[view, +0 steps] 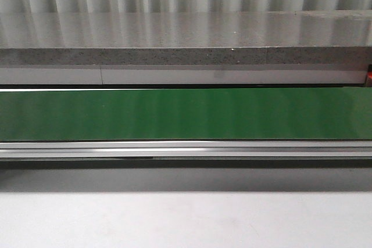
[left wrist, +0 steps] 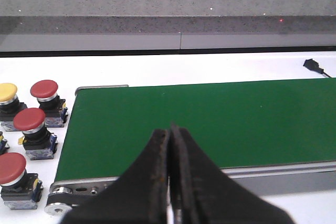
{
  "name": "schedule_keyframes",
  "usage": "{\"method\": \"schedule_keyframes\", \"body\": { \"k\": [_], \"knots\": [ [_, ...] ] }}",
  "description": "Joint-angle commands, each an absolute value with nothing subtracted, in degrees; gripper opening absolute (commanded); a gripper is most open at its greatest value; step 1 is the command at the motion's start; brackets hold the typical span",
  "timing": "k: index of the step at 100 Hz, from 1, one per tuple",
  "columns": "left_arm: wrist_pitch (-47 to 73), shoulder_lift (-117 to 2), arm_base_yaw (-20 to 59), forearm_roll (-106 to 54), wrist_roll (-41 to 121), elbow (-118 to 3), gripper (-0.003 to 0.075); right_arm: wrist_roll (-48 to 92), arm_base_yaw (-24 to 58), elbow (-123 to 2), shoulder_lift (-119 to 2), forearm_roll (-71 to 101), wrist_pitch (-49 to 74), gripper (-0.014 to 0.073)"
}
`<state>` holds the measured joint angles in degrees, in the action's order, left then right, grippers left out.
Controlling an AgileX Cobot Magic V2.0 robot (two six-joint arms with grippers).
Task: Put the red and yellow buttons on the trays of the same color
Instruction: 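Place the yellow button on the yellow tray, withdraw the right gripper, then move the left gripper over another red button on the table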
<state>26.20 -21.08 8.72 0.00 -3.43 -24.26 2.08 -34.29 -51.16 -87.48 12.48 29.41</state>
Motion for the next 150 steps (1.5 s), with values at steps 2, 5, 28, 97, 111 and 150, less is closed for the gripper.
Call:
{"method": "schedule_keyframes", "body": {
  "k": [2,5,28,97,111,150],
  "knots": [
    [21.89,-21.45,9.20,-0.49,-3.46,-25.92,-0.0020,2.16,-34.53,-52.75,-80.75,14.16,28.92,0.0546],
    [21.89,-21.45,9.20,-0.49,-3.46,-25.92,-0.0020,2.16,-34.53,-52.75,-79.25,14.74,29.33,0.0546],
    [21.89,-21.45,9.20,-0.49,-3.46,-25.92,-0.0020,5.04,-27.31,-52.75,-67.50,15.63,31.78,0.0541],
    [21.89,-21.45,9.20,-0.49,-3.46,-25.92,-0.0020,13.21,-4.52,-47.41,-51.55,15.26,37.42,0.0009],
    [21.89,-21.45,9.20,-0.49,-3.46,-25.92,-0.0020,13.21,-4.52,-47.41,-51.50,15.26,37.86,-0.0066],
    [22.86,-21.45,9.10,-0.49,-3.46,-25.92,0.0216,13.21,-4.52,-47.41,-51.50,15.26,38.51,-0.0067]
  ]
}}
